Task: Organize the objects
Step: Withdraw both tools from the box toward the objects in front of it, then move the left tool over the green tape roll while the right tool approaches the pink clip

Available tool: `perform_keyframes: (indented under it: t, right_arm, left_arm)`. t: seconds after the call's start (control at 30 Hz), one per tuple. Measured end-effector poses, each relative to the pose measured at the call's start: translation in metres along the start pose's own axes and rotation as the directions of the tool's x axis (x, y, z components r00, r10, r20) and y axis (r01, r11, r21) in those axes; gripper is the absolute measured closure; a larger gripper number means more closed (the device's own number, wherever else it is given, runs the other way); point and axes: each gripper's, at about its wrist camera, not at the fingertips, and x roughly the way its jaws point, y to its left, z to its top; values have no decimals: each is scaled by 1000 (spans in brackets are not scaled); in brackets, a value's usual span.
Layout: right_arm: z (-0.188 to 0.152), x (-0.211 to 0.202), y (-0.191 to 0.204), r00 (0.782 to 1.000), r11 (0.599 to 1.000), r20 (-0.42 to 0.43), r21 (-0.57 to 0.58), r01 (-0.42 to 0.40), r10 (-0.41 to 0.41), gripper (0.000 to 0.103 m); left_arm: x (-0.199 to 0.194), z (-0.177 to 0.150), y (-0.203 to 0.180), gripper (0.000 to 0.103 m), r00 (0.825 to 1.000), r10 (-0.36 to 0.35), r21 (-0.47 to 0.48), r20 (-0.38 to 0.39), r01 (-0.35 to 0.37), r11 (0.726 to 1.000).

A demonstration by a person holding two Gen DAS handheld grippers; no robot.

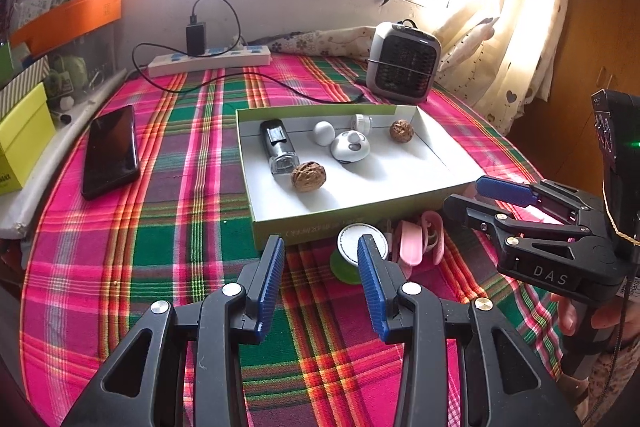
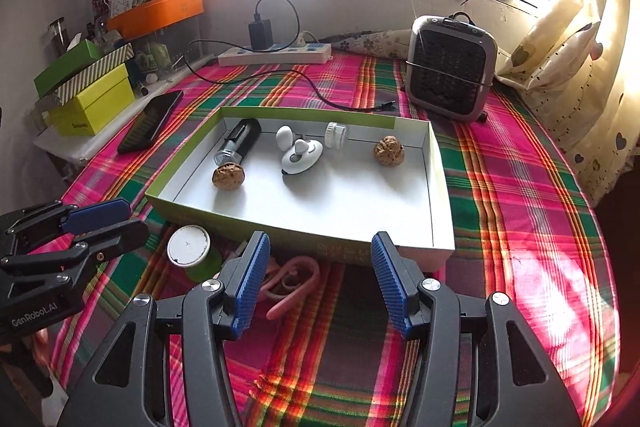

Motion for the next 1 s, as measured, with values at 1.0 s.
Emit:
perform_keyframes:
  t: [1.0]
  right_arm:
    - [-14,19,5,998,998,-59,68,-12,16,49]
  left_arm:
    - [15,-7,-10,63,996,-68,12,-53,68,998]
